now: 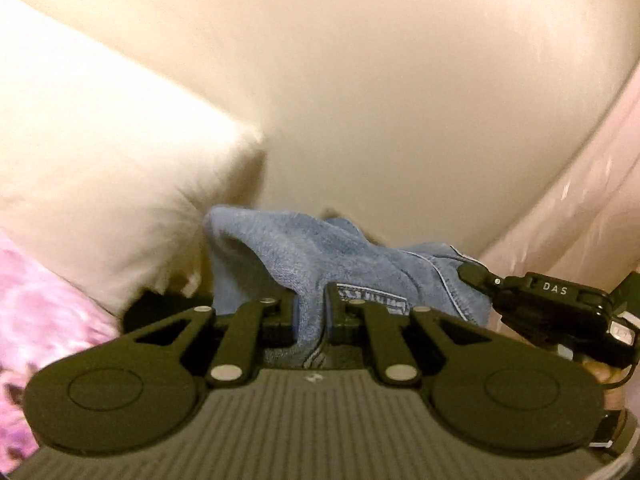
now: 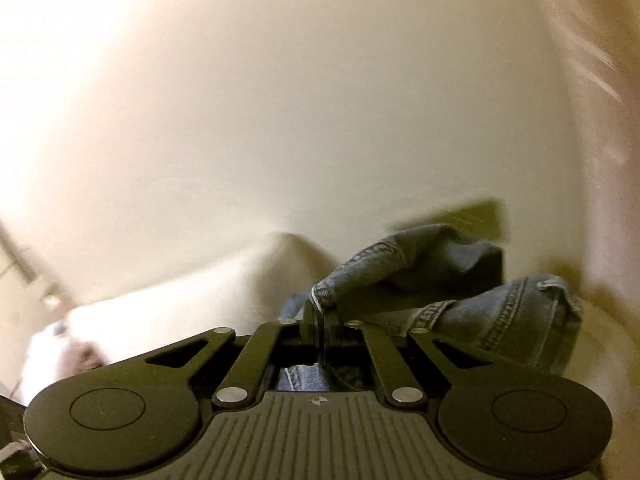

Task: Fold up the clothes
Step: 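Carry the jeans to the pink bed and release both grippers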

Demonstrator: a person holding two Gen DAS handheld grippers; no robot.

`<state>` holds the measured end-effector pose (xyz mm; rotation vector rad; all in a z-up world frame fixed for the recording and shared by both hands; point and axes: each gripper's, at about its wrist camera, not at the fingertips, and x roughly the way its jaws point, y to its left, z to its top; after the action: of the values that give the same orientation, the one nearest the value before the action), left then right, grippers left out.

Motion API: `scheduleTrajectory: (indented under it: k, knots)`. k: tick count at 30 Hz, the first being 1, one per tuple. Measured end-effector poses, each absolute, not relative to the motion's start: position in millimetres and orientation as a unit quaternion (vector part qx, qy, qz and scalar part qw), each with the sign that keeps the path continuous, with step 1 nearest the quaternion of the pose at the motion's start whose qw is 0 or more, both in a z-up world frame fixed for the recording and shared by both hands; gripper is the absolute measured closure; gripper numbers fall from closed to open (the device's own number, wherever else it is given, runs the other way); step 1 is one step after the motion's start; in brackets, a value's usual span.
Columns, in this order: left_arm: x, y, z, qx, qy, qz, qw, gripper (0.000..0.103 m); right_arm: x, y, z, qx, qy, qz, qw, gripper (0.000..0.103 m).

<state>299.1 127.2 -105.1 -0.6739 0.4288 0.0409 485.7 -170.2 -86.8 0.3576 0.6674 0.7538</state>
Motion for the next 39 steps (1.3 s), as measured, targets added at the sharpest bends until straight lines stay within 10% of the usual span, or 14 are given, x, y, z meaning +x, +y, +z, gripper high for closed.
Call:
scheduleTrajectory:
  k: [18,27,33,39]
  knots:
    - [-209.6,141.1,127.4,-0.170,-0.144,0.351,0.910,0.095,175.7,48.2,113.2,0.252,0.175,0.760,0.573,0.102]
    - [-382.4,71.4,278.0,0.000,-0.165,0.519,0.839,0.094,-7.7,114.1,225.9,0.310,0.164,0.862,0.366,0.102]
    - [-417.1,92.0,255.4,-0.092,-0.082,0.596,0.793,0.093,-82.5,148.4,196.6,0.196,0.239,0.867,0.390,0.102]
    - [-434.8,142.5,74.7,-0.316,0.132,0.664,0.664,0.077,-143.0,216.9,45.4,-0.145,0.339,0.777,0.510,0.075]
